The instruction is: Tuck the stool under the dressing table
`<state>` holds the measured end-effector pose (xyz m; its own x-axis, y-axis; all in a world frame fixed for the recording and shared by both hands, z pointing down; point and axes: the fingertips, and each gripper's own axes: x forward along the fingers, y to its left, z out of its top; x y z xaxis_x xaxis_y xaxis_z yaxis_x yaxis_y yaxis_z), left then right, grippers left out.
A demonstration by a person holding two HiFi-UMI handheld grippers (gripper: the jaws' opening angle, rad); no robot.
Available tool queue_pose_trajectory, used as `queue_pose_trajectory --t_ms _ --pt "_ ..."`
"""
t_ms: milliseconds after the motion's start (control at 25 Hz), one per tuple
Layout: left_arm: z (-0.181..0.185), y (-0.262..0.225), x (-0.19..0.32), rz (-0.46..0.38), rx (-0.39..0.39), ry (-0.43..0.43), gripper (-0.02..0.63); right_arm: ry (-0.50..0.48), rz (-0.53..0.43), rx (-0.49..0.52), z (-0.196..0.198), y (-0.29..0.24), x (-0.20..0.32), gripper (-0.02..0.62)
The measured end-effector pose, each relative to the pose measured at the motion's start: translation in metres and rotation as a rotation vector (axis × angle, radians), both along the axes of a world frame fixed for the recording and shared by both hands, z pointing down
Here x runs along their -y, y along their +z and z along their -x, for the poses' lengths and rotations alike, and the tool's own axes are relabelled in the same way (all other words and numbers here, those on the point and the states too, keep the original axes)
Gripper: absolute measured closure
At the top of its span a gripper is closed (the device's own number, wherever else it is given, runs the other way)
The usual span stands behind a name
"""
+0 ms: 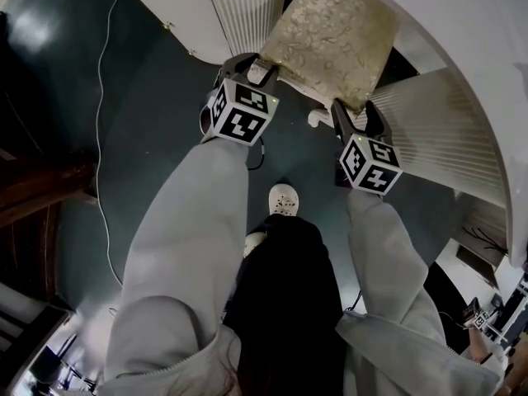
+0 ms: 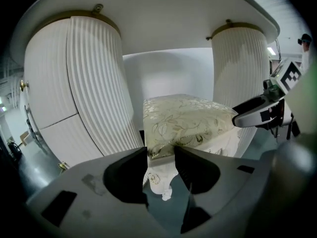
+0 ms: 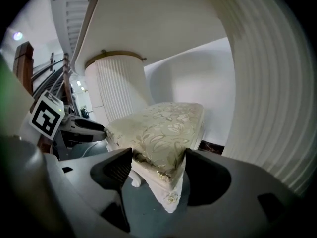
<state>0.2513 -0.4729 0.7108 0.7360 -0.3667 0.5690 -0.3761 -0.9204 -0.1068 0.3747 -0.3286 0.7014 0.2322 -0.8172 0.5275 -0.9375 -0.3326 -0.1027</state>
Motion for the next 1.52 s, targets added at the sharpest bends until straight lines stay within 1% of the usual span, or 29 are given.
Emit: queue_pose_trajectory --t_ms 80,160,440,600,800,880,1000,1160,1400,1520 --pt "0.002 -0.001 -0.005 0.014 -0.005 0.005 0.43 -0.044 0.033 -0.065 0.005 -0.003 0.0 0.206" --pt "0.003 -0.005 -0.011 0.024 -0.009 0.014 0.428 -0.076 0.045 -0.087 0.011 -0.008 -0.001 0.195" --pt "0.015 -0.022 -0.024 0.041 -0.036 0.011 0.425 -0.129 0.032 -0.096 0.03 -0.028 0.0 0.195" --pt "0.026 -0.038 -0.024 0.051 -0.083 -0.017 0.425 -0.136 0.023 -0.093 0.04 -0.039 0.002 0.196" --pt "0.043 -0.054 -0.033 0.043 -0.094 -0.025 0.425 -0.136 0.022 -0.088 0.053 -0.052 0.002 0.202" --pt "0.052 -0.06 -0.038 0.048 -0.088 -0.032 0.442 -0.132 0.024 -0.089 0.057 -0.059 0.0 0.216" --pt "0.064 -0.075 -0.046 0.048 -0.082 -0.034 0.492 -0.144 0.033 -0.106 0.064 -0.074 -0.003 0.244" --pt "0.078 -0.1 -0.052 0.047 -0.086 -0.046 0.526 -0.152 0.027 -0.11 0.075 -0.1 -0.006 0.279" --pt "0.097 -0.136 -0.069 0.053 -0.089 -0.058 0.549 -0.163 0.014 -0.116 0.089 -0.141 -0.014 0.336" --pt "0.104 -0.158 -0.081 0.056 -0.094 -0.051 0.555 -0.157 0.01 -0.11 0.098 -0.162 -0.021 0.384"
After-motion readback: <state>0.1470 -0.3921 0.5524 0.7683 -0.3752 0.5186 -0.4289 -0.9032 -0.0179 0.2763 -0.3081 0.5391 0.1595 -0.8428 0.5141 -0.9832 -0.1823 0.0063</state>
